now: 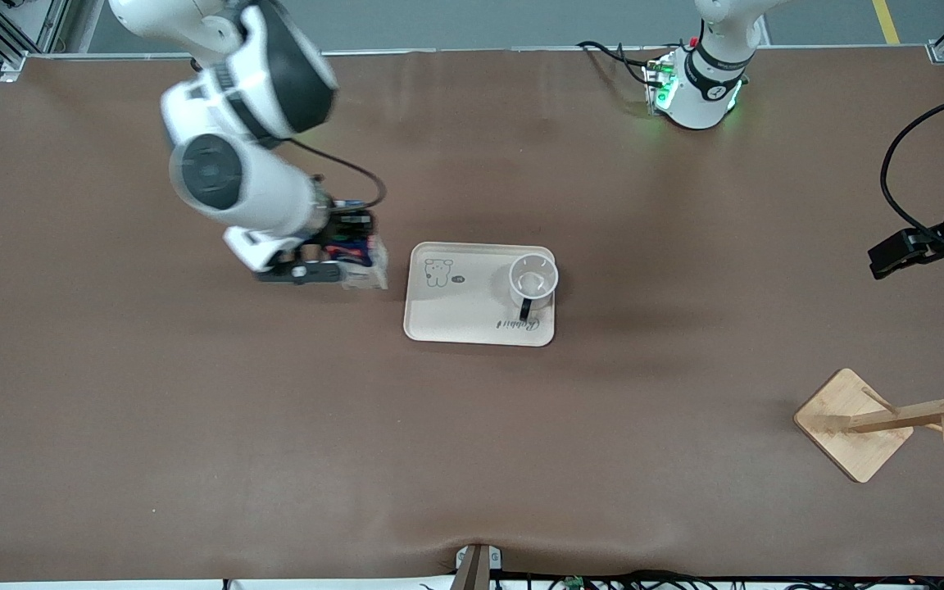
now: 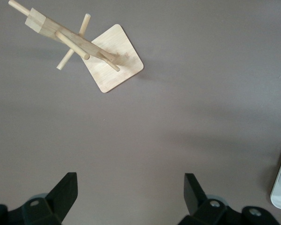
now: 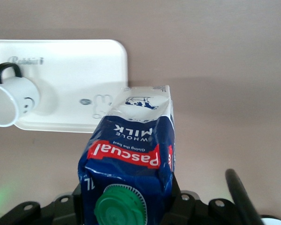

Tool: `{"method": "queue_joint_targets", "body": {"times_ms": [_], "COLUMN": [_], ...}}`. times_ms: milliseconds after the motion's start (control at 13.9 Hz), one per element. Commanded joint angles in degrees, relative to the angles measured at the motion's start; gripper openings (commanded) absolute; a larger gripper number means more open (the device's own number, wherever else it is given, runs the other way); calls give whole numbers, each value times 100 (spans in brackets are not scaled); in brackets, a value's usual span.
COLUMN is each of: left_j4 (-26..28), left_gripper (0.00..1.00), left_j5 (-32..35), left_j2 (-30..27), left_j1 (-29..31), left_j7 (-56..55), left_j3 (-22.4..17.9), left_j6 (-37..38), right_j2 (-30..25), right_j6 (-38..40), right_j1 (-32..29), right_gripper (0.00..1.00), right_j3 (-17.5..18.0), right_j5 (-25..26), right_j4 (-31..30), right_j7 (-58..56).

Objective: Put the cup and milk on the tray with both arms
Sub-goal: 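Carry the milk carton onto the tray beside the mug with the right gripper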

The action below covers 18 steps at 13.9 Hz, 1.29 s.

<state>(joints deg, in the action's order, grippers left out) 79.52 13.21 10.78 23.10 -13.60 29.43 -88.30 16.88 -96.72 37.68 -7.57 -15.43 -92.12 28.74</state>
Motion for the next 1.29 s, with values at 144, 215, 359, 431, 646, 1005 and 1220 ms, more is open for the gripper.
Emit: {"method": "queue_joint_targets", "body": {"times_ms": [144, 215, 359, 431, 646, 1005, 1220], "left_j4": [283, 292, 397, 450, 450, 468, 450], "left_gripper": [100, 100, 100, 100, 100, 100, 100], "left_j5": [-108, -117, -134, -134, -309, -767, -767], "left_j2": [-287, -287, -365, -410, -454, -595, -586], "left_j1": [151, 151, 160, 160, 169, 239, 213], "left_j7": [112, 112, 147, 156, 401, 472, 472], "left_j3": [45, 45, 54, 54, 54, 63, 98], "left_j6": [23, 23, 6, -12, -12, -12, -12], "right_j2": [745, 885, 1088, 1133, 1264, 1344, 1248], "right_j6": [-459, -636, -1022, -1120, -1095, -1095, -990], "right_j1": [528, 686, 915, 960, 987, 1039, 970], "right_gripper": [7, 7, 6, 6, 21, 100, 100], "right_j3": [-104, -104, -104, -104, -95, -95, -104], "right_j5": [-12, -12, -4, -12, -38, -83, -83], "right_j4": [538, 546, 555, 546, 494, 502, 633], "right_j7": [614, 824, 1220, 1257, 1283, 1283, 1213]}}
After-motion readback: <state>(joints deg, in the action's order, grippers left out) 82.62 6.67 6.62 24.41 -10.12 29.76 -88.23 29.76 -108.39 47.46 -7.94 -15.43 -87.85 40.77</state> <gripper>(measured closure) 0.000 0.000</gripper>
